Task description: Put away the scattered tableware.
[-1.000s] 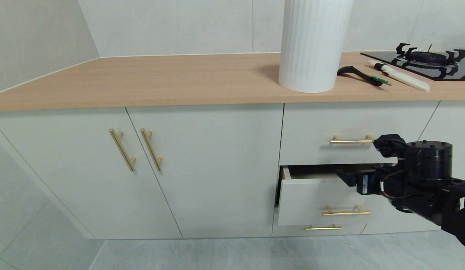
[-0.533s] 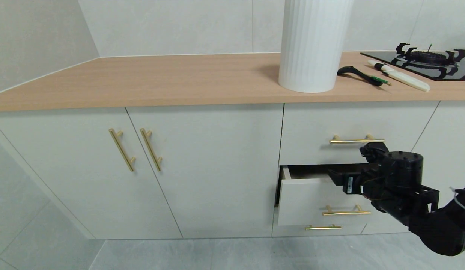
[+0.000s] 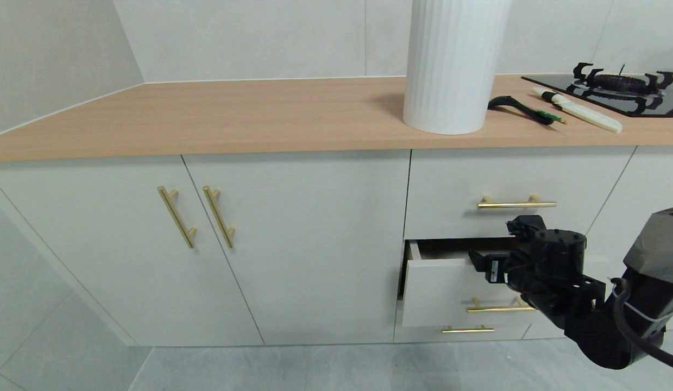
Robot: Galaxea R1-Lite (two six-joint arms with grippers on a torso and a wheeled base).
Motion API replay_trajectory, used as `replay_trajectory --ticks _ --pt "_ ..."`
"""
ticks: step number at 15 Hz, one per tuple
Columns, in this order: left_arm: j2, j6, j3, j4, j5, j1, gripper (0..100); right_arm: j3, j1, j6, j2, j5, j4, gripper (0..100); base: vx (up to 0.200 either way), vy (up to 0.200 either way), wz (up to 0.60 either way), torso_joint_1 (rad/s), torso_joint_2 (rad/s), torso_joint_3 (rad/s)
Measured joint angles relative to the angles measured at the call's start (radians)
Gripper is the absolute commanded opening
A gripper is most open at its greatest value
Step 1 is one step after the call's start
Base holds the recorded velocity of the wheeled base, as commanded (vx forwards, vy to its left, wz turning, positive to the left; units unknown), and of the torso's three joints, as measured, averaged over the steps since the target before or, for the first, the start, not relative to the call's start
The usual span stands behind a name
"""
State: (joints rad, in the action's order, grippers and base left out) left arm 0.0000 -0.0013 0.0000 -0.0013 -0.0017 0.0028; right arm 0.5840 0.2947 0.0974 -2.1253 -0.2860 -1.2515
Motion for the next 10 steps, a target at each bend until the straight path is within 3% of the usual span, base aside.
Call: replay_trajectory --ticks 5,10 --pt "0.0 0.0 0.0 0.0 0.0 0.0 100 -0.002 -0.002 -0.001 -0.017 -0.003 0.007 100 0.0 0.0 0.0 0.0 0.0 0.0" --pt "0.0 0.0 0.0 0.0 0.0 0.0 100 -0.019 -0.002 0.004 0.055 -0.001 0.167 100 0.0 0.0 0.0 0.0 0.0 0.0"
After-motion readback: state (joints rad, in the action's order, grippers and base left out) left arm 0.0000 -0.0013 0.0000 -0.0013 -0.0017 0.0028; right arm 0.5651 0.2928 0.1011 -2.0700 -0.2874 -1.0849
